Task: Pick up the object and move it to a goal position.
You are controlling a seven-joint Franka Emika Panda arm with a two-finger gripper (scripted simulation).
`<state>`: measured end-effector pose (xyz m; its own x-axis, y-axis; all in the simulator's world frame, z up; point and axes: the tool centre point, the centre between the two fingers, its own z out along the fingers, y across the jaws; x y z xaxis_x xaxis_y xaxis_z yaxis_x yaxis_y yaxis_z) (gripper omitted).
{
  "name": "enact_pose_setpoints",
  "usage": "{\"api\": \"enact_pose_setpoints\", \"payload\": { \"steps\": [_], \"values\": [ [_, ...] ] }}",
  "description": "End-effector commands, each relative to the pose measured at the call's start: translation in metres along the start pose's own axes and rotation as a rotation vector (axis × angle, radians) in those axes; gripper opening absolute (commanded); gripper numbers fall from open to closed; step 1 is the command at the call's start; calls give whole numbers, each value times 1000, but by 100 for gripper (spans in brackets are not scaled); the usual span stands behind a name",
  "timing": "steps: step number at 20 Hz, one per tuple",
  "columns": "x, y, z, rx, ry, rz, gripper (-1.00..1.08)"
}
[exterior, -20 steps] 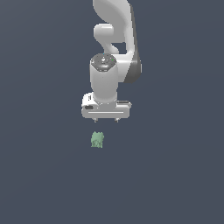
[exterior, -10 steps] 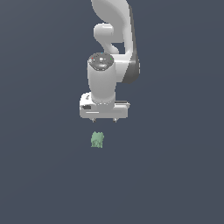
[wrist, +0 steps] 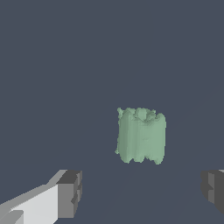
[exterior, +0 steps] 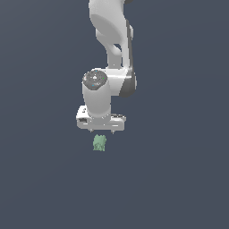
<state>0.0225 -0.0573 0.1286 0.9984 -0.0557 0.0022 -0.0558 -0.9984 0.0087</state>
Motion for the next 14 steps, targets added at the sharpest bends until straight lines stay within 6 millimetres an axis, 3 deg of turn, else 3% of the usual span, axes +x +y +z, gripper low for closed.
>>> {"api": "enact_pose_setpoints", "payload": {
  "steps": [1,7,14],
  "values": [
    [6,7,13,3,-1,19,100],
    [13,17,32,8,-2,47,100],
    [13,19,37,8,-4,50,100]
  ]
}}
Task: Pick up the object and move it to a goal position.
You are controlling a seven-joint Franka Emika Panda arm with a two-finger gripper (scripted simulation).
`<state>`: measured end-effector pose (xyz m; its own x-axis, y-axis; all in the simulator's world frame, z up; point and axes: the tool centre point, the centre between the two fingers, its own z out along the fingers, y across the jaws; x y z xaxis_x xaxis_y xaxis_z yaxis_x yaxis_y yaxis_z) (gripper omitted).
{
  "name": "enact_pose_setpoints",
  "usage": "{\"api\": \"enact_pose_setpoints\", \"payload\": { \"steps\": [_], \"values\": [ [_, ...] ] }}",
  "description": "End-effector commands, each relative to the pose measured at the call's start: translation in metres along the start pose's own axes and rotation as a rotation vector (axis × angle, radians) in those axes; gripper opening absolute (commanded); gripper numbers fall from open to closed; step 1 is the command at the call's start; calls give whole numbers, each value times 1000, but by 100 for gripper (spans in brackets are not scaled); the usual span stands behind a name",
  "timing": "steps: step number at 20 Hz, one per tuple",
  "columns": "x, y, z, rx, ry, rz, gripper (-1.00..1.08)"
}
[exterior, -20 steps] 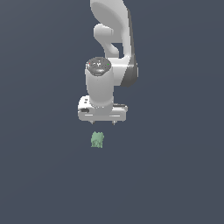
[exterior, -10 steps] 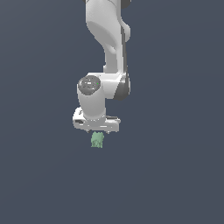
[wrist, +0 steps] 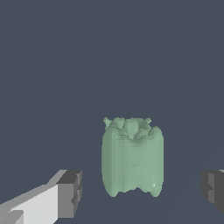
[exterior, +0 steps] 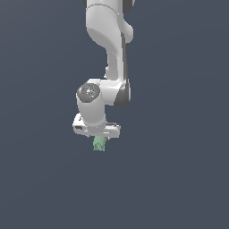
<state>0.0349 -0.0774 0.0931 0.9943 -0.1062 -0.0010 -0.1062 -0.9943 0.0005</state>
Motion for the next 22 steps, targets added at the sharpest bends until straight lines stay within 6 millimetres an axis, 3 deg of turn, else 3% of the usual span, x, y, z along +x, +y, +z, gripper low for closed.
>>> {"api": "enact_pose_setpoints", "payload": {
  "steps": [1,10,15,16,22],
  "values": [
    [0,0,3,0,0,0,100],
    [-1,0,45,0,1,1,100],
    [1,0,50,0,1,1,100],
    [1,0,50,0,1,1,-100],
    [1,0,50,0,1,1,-100]
  ]
}}
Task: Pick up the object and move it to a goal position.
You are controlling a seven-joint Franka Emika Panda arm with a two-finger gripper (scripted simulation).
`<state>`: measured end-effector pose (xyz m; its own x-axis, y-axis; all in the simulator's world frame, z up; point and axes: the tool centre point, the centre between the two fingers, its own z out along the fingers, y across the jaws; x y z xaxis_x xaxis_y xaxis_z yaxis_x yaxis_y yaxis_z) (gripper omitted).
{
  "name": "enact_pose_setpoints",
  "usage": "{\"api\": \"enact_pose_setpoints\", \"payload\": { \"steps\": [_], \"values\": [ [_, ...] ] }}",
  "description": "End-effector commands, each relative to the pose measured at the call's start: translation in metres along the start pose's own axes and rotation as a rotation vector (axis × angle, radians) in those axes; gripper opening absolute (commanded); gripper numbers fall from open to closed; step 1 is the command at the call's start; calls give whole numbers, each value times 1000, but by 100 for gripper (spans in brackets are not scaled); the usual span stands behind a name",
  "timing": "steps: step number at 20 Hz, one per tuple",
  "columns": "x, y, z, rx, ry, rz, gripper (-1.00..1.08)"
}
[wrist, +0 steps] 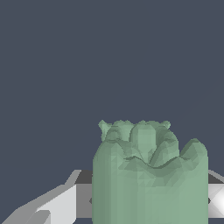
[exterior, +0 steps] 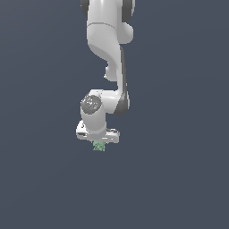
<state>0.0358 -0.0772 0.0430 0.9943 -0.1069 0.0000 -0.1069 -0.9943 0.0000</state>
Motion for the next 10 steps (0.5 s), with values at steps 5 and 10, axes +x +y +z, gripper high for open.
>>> {"api": "enact_pose_setpoints", "payload": {
  "steps": [5,10],
  "values": [
    [0,1,0,0,0,1,-100],
    [-3,1,-8,0,0,1,-100]
  ]
}}
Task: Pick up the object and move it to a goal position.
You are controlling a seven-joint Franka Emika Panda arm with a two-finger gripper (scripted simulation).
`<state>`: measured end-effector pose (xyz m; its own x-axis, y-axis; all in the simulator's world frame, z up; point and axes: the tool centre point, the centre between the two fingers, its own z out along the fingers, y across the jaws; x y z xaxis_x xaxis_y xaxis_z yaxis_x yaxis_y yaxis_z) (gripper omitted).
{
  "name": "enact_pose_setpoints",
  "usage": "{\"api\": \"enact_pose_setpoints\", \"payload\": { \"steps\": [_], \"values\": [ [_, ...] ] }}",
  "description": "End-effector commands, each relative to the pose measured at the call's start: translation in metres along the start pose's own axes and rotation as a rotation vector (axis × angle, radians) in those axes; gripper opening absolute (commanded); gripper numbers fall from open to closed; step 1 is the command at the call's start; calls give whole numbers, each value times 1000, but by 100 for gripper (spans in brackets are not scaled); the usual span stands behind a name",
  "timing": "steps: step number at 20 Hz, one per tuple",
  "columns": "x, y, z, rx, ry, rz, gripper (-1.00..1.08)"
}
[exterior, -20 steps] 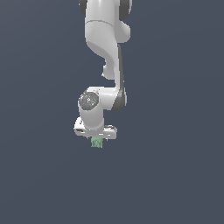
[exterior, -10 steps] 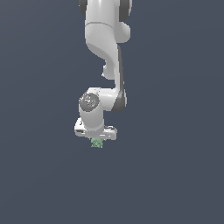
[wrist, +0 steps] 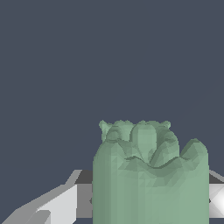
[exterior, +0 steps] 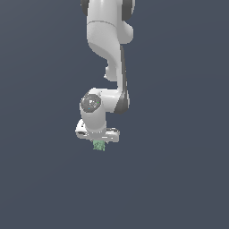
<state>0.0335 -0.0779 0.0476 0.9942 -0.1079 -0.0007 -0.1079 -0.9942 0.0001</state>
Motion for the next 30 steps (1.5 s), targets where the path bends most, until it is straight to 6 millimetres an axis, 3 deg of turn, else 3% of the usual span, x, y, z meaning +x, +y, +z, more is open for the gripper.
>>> {"api": "enact_pose_setpoints", "payload": {
  "steps": [1,7,12,22,30],
  "values": [
    [-2,0,-6,0,1,0,-100],
    [-12,1,-33,0,1,0,-100],
    [-25,2,-68,0,1,0,-100],
    [-61,4,-164,1,1,0,-100],
    [-92,6,-253,1,1,0,-100]
  ]
}}
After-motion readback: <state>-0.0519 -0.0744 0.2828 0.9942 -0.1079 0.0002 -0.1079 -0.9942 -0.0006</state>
